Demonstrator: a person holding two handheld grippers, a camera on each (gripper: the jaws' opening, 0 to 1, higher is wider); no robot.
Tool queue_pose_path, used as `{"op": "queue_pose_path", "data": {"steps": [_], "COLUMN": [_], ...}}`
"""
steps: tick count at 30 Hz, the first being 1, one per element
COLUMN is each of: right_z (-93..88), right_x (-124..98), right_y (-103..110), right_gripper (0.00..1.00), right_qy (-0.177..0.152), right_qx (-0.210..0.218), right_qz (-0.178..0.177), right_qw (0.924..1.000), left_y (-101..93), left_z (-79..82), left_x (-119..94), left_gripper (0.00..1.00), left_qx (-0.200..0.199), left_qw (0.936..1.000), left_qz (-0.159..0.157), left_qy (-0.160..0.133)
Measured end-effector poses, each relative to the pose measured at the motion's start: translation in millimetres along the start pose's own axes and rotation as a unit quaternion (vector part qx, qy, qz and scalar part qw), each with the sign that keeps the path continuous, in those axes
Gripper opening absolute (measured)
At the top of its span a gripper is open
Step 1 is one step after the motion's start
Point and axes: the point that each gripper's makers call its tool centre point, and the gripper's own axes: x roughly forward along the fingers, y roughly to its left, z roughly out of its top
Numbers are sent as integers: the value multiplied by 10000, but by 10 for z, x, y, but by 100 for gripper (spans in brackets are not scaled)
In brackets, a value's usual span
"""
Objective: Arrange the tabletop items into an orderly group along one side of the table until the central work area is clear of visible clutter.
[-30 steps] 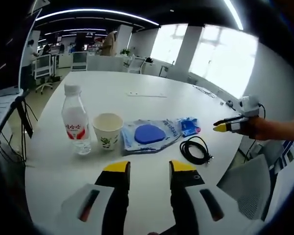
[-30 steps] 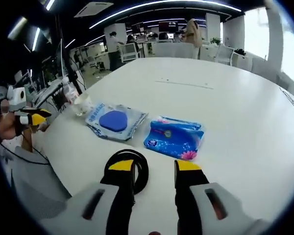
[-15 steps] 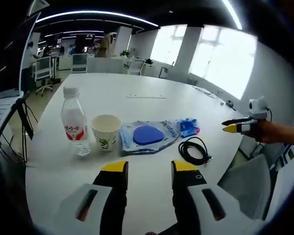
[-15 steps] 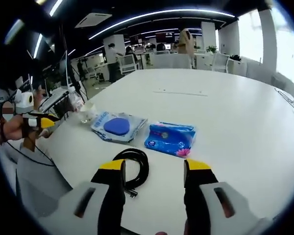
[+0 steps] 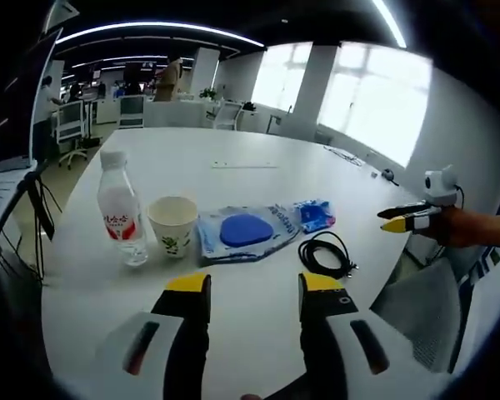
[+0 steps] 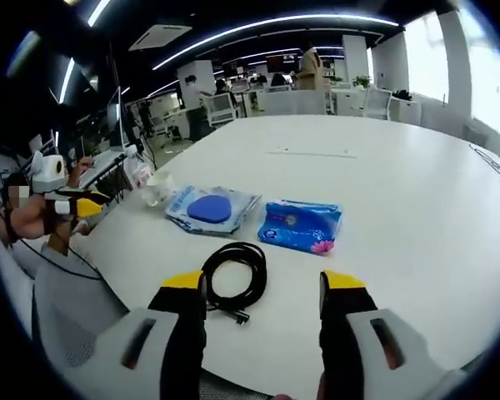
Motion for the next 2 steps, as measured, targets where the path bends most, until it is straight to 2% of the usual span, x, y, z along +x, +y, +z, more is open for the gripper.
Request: {"op": "queue_pose_path", "data": {"steps": [2], "right_z": [-30], "right_x": [-2], "right_y": [-1], "right_gripper": [53], "right_qy": [11], "right_qx": [-3], "right_qz": [-11], "right_qw": [10000], "left_y": [4], "left_z": [-14], "left_x": [2], "left_gripper": [42], "left_qx": [-22], "left_qw": [10000], "left_qz": [4], "left_qy": [7]}}
